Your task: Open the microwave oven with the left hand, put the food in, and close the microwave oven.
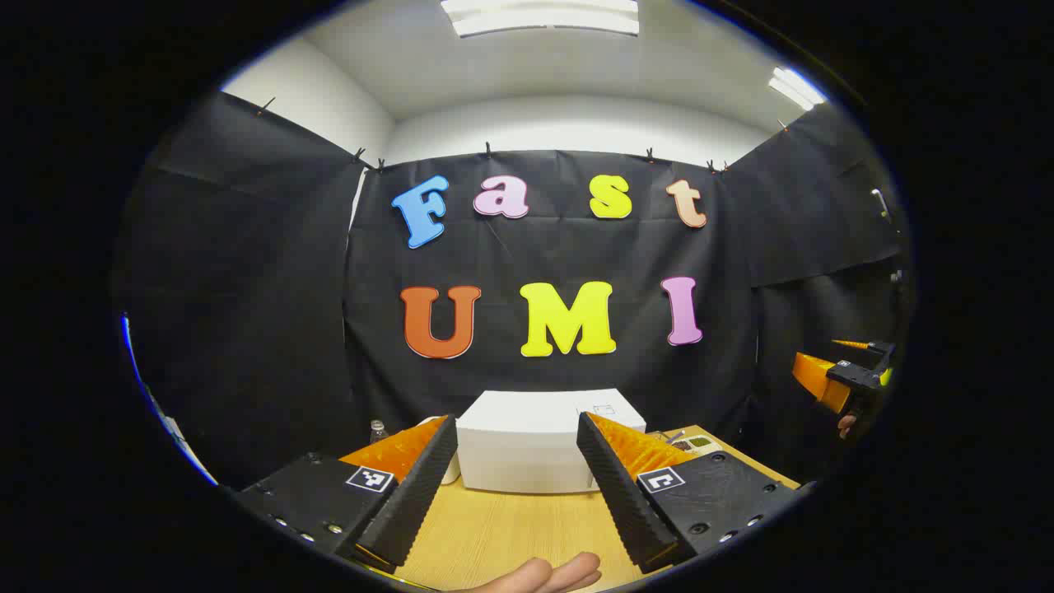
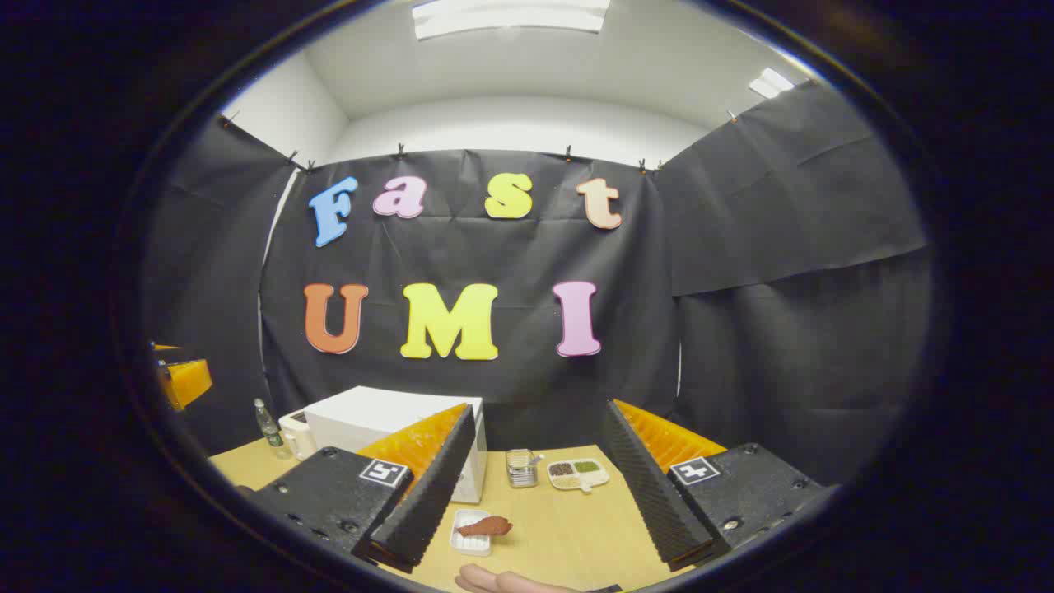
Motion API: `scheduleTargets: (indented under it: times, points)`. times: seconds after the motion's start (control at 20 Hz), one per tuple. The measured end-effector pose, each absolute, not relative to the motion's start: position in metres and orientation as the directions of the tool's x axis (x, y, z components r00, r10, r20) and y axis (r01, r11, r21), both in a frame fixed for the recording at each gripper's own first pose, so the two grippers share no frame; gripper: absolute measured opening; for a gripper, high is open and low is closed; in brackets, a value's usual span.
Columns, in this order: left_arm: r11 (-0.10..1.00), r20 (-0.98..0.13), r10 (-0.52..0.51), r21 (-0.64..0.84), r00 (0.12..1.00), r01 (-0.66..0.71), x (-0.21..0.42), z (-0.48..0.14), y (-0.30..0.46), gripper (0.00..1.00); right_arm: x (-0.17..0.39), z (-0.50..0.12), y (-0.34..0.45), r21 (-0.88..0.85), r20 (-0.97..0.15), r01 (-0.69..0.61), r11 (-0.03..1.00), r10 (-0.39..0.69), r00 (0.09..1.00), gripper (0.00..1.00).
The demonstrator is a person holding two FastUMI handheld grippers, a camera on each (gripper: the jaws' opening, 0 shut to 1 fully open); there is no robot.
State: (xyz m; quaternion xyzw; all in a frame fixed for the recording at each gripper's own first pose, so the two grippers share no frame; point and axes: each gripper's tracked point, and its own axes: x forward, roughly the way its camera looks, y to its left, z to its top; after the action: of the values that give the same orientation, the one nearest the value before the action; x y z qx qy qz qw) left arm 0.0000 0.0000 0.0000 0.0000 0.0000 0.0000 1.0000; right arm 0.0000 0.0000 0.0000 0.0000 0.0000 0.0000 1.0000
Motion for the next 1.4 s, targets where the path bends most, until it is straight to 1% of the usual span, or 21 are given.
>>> scheduleTargets:
  times: [0.05,0.1,0.35,0.4,0.45,0.5,0.55,0.7,0.9,0.95,1.0,1.1,1.15,1.2,1.25,1.4]
  points:
    - [1.0,-0.002,0.002,0.0,1.0,-0.002,0.001,-0.001,0.001,0.92,-0.001,0.001,0.0,-0.003,0.003,0.001,1.0,-0.001,1.0,0.9]
    - [1.0,-0.009,0.003,0.0,1.0,-0.003,0.001,-0.002,0.001,0.92,-0.003,0.003,-0.002,-0.009,0.011,0.001,1.0,-0.001,1.0,1.0]
    - [1.0,-0.01,0.006,0.001,1.0,-0.006,0.0,-0.003,0.005,0.92,-0.011,0.014,0.0,-0.038,0.061,0.014,0.999,-0.012,0.998,1.0]
    - [1.0,-0.012,0.008,-0.003,1.0,-0.008,0.002,-0.004,0.006,0.92,-0.012,0.016,0.002,-0.046,0.074,0.018,0.999,-0.015,0.997,0.9]
    - [1.0,-0.018,0.008,-0.008,1.0,-0.008,0.003,-0.006,0.006,0.92,-0.013,0.018,0.002,-0.057,0.085,0.024,0.998,-0.019,0.996,0.9]
    - [1.0,-0.023,0.008,-0.012,1.0,-0.008,0.003,-0.008,0.007,0.92,-0.014,0.017,0.006,-0.069,0.09,0.024,0.997,-0.018,0.996,1.0]
    - [1.0,-0.027,0.011,-0.015,1.0,-0.012,0.004,-0.01,0.007,0.92,-0.015,0.016,0.01,-0.078,0.091,0.018,0.997,-0.011,0.996,0.9]
    - [1.0,-0.039,0.012,-0.017,0.999,-0.013,0.007,-0.015,0.007,0.92,-0.019,0.014,0.017,-0.084,0.097,-0.001,0.996,0.009,0.995,0.91]
    - [0.999,-0.052,-0.03,-0.021,0.998,0.028,0.017,-0.024,-0.005,0.92,-0.019,0.011,0.018,-0.063,0.103,-0.012,0.998,0.018,0.995,0.91]
    - [0.999,-0.055,-0.031,-0.016,0.998,0.031,0.021,-0.026,-0.006,0.92,-0.019,0.009,0.02,-0.051,0.097,-0.024,0.998,0.029,0.995,1.0]
    - [0.999,-0.058,-0.031,-0.012,0.998,0.031,0.025,-0.03,-0.008,0.92,-0.019,0.006,0.021,-0.04,0.093,-0.034,0.999,0.037,0.995,0.91]
    - [0.999,-0.07,-0.034,-0.013,0.997,0.033,0.037,-0.039,-0.016,0.92,-0.015,0.002,0.016,-0.025,0.092,-0.029,0.999,0.032,0.995,0.91]
    - [0.999,-0.076,-0.041,-0.011,0.996,0.041,0.044,-0.046,-0.022,0.92,-0.012,-0.001,0.014,-0.015,0.087,-0.023,1.0,0.025,0.996,1.0]
    - [0.999,-0.079,-0.042,-0.015,0.996,0.041,0.051,-0.052,-0.027,0.92,-0.009,-0.004,0.013,-0.004,0.085,-0.023,1.0,0.023,0.996,0.9]
    - [0.999,-0.088,-0.046,-0.021,0.995,0.045,0.06,-0.06,-0.032,0.92,-0.006,-0.005,0.014,0.014,0.085,-0.029,0.999,0.027,0.996,1.0]
    - [0.997,-0.133,-0.072,-0.026,0.989,0.069,0.091,-0.093,-0.054,0.92,0.007,-0.016,0.011,0.039,0.07,-0.035,0.999,0.032,0.997,1.0]
